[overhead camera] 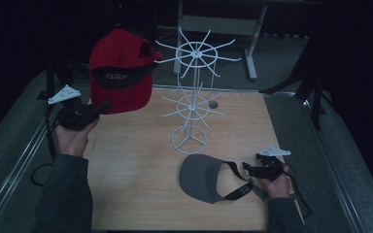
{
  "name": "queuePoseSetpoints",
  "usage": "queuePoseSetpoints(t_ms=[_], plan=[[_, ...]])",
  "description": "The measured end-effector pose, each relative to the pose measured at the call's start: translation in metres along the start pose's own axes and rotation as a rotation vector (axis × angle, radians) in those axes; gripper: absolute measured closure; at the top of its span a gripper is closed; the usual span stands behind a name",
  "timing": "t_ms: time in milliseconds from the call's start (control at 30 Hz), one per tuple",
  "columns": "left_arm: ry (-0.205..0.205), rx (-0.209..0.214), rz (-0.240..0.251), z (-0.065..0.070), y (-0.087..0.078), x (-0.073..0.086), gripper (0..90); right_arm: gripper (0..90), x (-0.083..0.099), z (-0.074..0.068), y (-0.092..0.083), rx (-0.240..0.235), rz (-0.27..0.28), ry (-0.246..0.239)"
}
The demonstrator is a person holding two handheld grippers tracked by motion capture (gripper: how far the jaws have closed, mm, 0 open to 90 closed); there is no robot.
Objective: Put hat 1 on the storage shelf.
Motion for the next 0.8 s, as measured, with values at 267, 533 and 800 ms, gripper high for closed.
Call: queuePoseSetpoints(t_ms=[267,533,800], plan=[[0.008,0.001,0.008,0.0023,-0.0050,-0.0031,85.9,25.8,0.0004,-0.0001,-0.0003,0.002,0.000,0.000],[-0.008,0.014,0.019,0.0019,-0.0066,-0.0048,85.9,25.8,0.0004,-0.0001,-0.0003,0.002,0.000,0.000],[-0.034,0.048,0.044,0.0025,-0.0067,-0.0077,85.9,25.8,0.0006,-0.0001,-0.0005,0.003,0.001,0.001]])
Point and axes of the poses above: each handheld gripper's, and its own axes: y roughly forward along the jaws, x roughly out of its underside, z roughly to its right, the point moved 2 cm from there along y, roughly forward along the jaws, and after that the axes turned 9 degrees about -z, right-handed, at the moved point
